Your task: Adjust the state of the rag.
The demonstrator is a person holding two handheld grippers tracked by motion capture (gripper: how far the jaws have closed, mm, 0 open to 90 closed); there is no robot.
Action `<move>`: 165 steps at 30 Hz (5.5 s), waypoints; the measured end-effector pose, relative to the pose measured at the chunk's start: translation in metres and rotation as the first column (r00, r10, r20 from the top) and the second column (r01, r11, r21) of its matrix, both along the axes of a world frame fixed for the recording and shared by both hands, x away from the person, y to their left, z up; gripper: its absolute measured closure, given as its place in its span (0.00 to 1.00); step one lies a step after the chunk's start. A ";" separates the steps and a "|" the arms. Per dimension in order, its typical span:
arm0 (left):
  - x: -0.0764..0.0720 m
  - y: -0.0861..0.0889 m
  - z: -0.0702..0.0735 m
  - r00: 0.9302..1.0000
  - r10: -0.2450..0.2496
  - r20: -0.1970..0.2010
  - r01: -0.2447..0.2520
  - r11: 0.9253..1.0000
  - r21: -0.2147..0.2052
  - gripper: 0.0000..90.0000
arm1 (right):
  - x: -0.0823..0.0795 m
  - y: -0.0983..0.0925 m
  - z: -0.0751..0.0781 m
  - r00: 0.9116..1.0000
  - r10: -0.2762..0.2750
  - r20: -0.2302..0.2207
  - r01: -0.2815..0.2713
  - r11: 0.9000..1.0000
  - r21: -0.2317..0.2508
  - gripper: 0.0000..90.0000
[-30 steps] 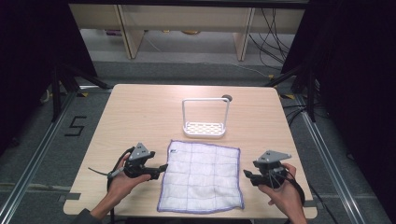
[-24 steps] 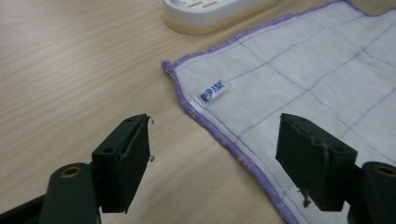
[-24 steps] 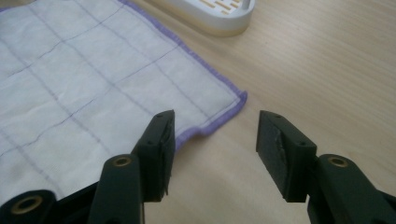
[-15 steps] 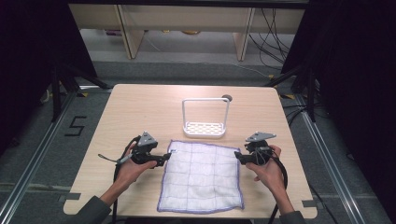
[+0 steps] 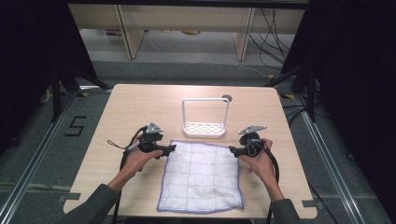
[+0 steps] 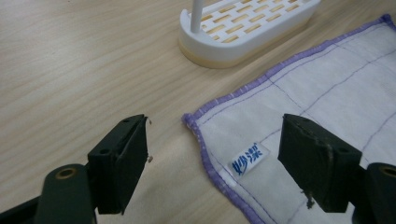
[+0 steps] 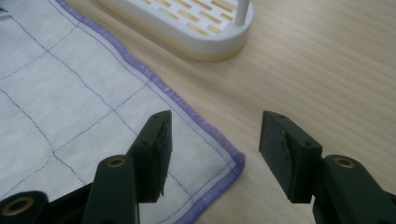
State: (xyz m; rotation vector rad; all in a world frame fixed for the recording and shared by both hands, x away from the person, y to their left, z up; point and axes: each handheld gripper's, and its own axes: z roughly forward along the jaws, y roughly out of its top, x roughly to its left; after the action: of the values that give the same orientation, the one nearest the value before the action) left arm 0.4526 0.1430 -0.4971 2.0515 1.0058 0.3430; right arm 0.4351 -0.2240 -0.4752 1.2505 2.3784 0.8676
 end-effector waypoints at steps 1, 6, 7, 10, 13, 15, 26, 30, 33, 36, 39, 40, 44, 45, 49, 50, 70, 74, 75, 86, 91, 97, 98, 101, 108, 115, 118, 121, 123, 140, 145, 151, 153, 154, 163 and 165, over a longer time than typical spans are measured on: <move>0.002 -0.001 -0.001 1.000 -0.010 -0.006 0.010 1.000 0.015 0.27 | -0.001 0.001 0.000 1.000 -0.014 -0.020 0.015 1.000 0.012 0.50; 0.010 -0.006 -0.004 1.000 -0.011 -0.016 0.011 1.000 0.029 0.29 | 0.002 -0.003 -0.002 1.000 0.000 0.013 0.000 1.000 -0.008 0.50; 0.011 -0.007 -0.004 1.000 -0.013 -0.017 0.013 0.999 0.037 0.29 | 0.000 -0.002 -0.001 1.000 -0.014 -0.014 0.014 1.000 -0.007 0.50; 0.013 -0.009 -0.005 1.000 -0.009 -0.011 0.009 0.999 0.049 0.32 | 0.004 -0.002 -0.004 1.000 -0.023 -0.020 0.022 1.000 -0.019 0.50; 0.015 -0.005 -0.005 1.000 -0.007 -0.012 0.007 0.999 0.048 0.35 | 0.004 0.000 -0.009 0.999 -0.041 -0.020 0.040 0.999 -0.025 0.50; 0.017 -0.001 -0.004 1.000 0.000 -0.012 0.000 0.999 0.052 0.36 | 0.005 0.000 -0.009 0.999 -0.032 -0.032 0.031 0.999 -0.039 0.50; 0.021 -0.003 -0.014 0.999 -0.043 -0.026 0.044 0.998 0.046 0.56 | 0.007 0.004 -0.016 0.998 -0.039 -0.054 0.036 0.998 -0.058 0.53; 0.019 -0.007 -0.018 0.997 -0.076 0.002 0.076 0.994 0.073 0.74 | 0.008 0.002 -0.020 0.996 -0.045 -0.077 0.042 0.998 -0.038 0.55; 0.017 -0.009 -0.019 0.995 -0.101 0.007 0.100 0.993 0.064 0.85 | 0.007 0.000 -0.021 0.996 -0.042 -0.081 0.040 0.999 -0.021 0.59; 0.016 -0.008 -0.019 0.992 -0.119 0.032 0.116 0.990 0.080 0.93 | 0.005 0.000 -0.022 0.997 -0.039 -0.068 0.039 0.999 -0.007 0.68; 0.016 -0.007 -0.019 0.991 -0.131 0.039 0.127 0.988 0.086 0.96 | 0.003 0.000 -0.022 0.997 -0.019 -0.077 0.020 1.000 0.015 0.85; 0.016 -0.007 -0.019 0.991 -0.130 0.045 0.126 0.988 0.084 0.97 | 0.002 0.001 -0.024 0.997 -0.010 -0.070 0.012 0.999 0.041 0.92; 0.015 -0.006 -0.017 0.990 -0.129 0.059 0.126 0.990 0.062 0.98 | 0.000 0.004 -0.021 0.997 0.042 -0.063 -0.042 0.999 -0.002 0.95; 0.015 -0.004 -0.016 0.989 -0.131 0.068 0.127 0.990 0.061 0.98 | -0.001 0.005 -0.020 0.997 0.041 -0.065 -0.041 0.999 0.002 0.95; 0.014 -0.001 -0.009 0.988 -0.133 0.083 0.130 0.990 0.046 0.98 | -0.002 0.004 -0.008 0.998 0.055 0.009 -0.055 0.998 0.017 0.95; 0.014 -0.001 -0.007 0.987 -0.129 0.094 0.126 0.991 0.040 0.98 | -0.003 0.004 -0.003 0.998 0.062 0.006 -0.062 0.998 0.018 0.95; -0.034 0.026 0.042 0.962 -0.135 0.236 0.168 0.978 -0.125 0.98 | -0.036 -0.006 0.052 0.967 0.175 0.185 -0.187 0.981 0.050 0.95; -0.058 0.031 0.044 0.954 -0.163 0.253 0.201 0.971 -0.130 0.98 | -0.055 -0.009 0.052 0.961 0.207 0.182 -0.222 0.973 0.064 0.95; -0.063 0.032 0.043 0.951 -0.176 0.253 0.213 0.968 -0.129 0.98 | -0.062 -0.009 0.052 0.966 0.193 0.169 -0.207 0.976 0.069 0.95; -0.114 0.039 0.013 0.946 -0.266 0.187 0.286 0.954 -0.089 0.98 | -0.106 -0.007 0.035 0.954 0.267 0.139 -0.275 0.960 0.049 0.95; -0.122 0.039 0.007 0.941 -0.293 0.171 0.309 0.948 -0.074 0.98 | -0.115 -0.003 0.027 0.950 0.290 0.115 -0.295 0.955 0.034 0.94; -0.128 0.037 0.002 0.940 -0.310 0.143 0.322 0.944 -0.068 0.98 | -0.124 -0.004 0.018 0.947 0.308 0.088 -0.311 0.950 0.029 0.94; -0.130 0.036 0.001 0.941 -0.309 0.138 0.321 0.944 -0.075 0.98 | -0.125 -0.004 0.016 0.947 0.310 0.085 -0.313 0.950 0.022 0.94; -0.136 0.035 -0.006 0.932 -0.344 0.115 0.351 0.935 -0.048 0.98 | -0.132 -0.003 0.013 0.943 0.323 0.085 -0.325 0.946 0.010 0.93; -0.150 0.031 -0.013 0.919 -0.384 0.089 0.386 0.922 -0.005 0.98 | -0.148 -0.003 0.002 0.934 0.353 0.049 -0.354 0.935 0.000 0.90; -0.157 0.032 -0.017 0.919 -0.392 0.045 0.393 0.919 -0.035 0.80 | -0.162 -0.016 0.006 0.948 0.316 0.037 -0.318 0.947 0.044 0.72; -0.158 0.036 -0.009 0.931 -0.360 0.054 0.363 0.928 -0.083 0.68 | -0.164 -0.024 0.012 0.967 0.246 0.069 -0.252 0.963 0.098 0.63; -0.152 0.040 -0.001 0.944 -0.320 0.082 0.328 0.938 -0.111 0.59 | -0.164 -0.026 0.018 0.980 0.175 0.096 -0.186 0.975 0.123 0.57; -0.146 0.039 0.004 0.960 -0.264 0.091 0.276 0.948 -0.158 0.56 | -0.161 -0.023 0.018 0.986 0.142 0.092 -0.153 0.981 0.118 0.56; -0.078 0.018 -0.017 0.982 -0.187 0.031 0.188 0.982 -0.025 0.49 | -0.149 0.005 -0.017 0.992 0.103 -0.072 -0.110 0.988 -0.107 0.47; -0.077 0.020 -0.018 0.983 -0.183 0.032 0.184 0.983 -0.020 0.47 | -0.151 0.006 -0.016 0.994 0.092 -0.058 -0.098 0.989 -0.113 0.48; -0.073 0.019 -0.019 0.982 -0.189 0.017 0.190 0.981 -0.035 0.45 | -0.158 0.006 -0.009 0.995 0.092 -0.032 -0.093 0.994 -0.062 0.48; -0.073 0.018 -0.022 0.980 -0.201 0.013 0.201 0.979 -0.027 0.46 | -0.159 0.007 -0.011 0.995 0.094 -0.045 -0.097 0.993 -0.071 0.49; -0.074 0.018 -0.022 0.976 -0.218 0.012 0.218 0.976 -0.002 0.48 | -0.159 0.007 -0.012 0.994 0.099 -0.042 -0.102 0.992 -0.079 0.49; -0.080 0.013 -0.023 0.967 -0.250 0.045 0.246 0.966 0.074 0.58 | -0.158 0.006 -0.019 0.995 0.084 -0.047 -0.088 0.991 -0.097 0.52; -0.081 0.012 -0.023 0.966 -0.256 0.046 0.253 0.966 0.061 0.62 | -0.158 0.006 -0.019 0.995 0.083 -0.048 -0.087 0.992 -0.096 0.53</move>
State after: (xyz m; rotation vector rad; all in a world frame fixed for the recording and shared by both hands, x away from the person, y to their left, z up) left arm 0.3713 0.1550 -0.5201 2.1785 0.6963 0.2913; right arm 0.2774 -0.2178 -0.4945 1.1490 2.4926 0.7448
